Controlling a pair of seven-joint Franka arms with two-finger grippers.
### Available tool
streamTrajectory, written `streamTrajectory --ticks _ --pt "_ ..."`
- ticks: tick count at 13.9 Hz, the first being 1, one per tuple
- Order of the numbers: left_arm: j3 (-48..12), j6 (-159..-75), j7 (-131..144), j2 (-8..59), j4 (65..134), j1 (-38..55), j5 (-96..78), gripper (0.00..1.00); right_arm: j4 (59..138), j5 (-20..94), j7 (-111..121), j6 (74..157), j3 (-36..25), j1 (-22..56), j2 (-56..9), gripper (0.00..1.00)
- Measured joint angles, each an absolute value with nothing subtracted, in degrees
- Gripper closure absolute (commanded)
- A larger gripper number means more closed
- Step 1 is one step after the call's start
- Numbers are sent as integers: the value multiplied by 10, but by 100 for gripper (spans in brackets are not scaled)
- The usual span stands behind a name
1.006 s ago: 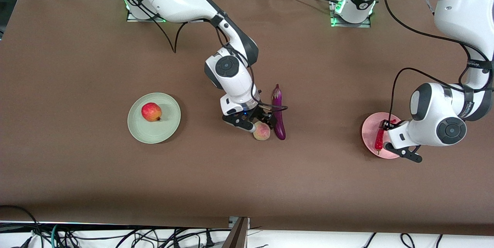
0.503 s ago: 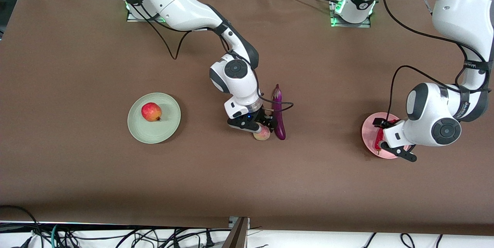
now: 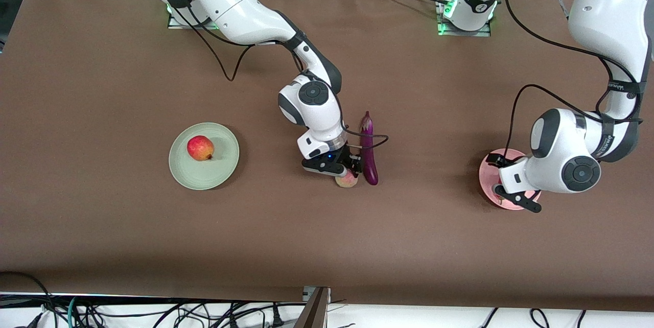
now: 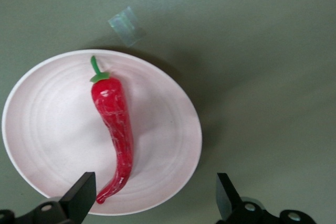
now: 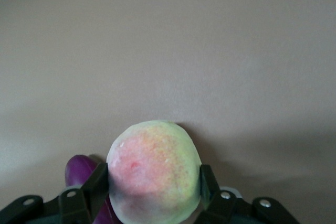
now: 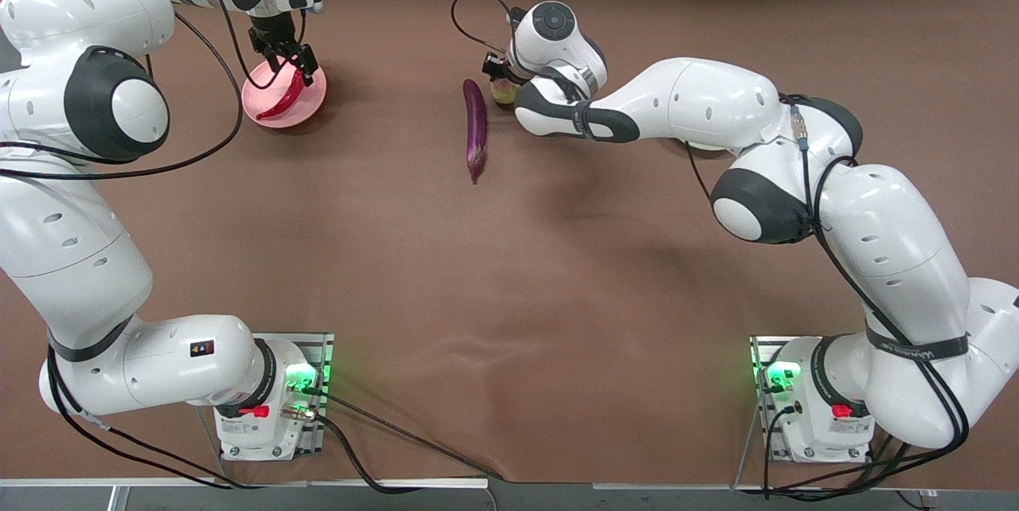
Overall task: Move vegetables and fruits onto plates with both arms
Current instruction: 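Grasp the peach with the right gripper while the left gripper releases the chili, then carry the peach to the green plate while the left gripper grasps the eggplant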
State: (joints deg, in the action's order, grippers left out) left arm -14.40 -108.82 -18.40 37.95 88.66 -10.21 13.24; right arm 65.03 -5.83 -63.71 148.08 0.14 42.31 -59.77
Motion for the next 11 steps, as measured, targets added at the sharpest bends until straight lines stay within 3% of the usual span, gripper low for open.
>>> streamTrajectory --ticks 3,7,11 --pt "-178 -1061 -182 373 881 -103 117 0 632 -57 -576 1390 -3 400 -576 82" --pt "-259 -1026 -72 363 880 -99 33 0 653 -9 -385 1209 -7 340 -483 82" --pt "-294 -1094 142 375 890 -12 6 0 829 0 -219 1170 -9 254 -351 79"
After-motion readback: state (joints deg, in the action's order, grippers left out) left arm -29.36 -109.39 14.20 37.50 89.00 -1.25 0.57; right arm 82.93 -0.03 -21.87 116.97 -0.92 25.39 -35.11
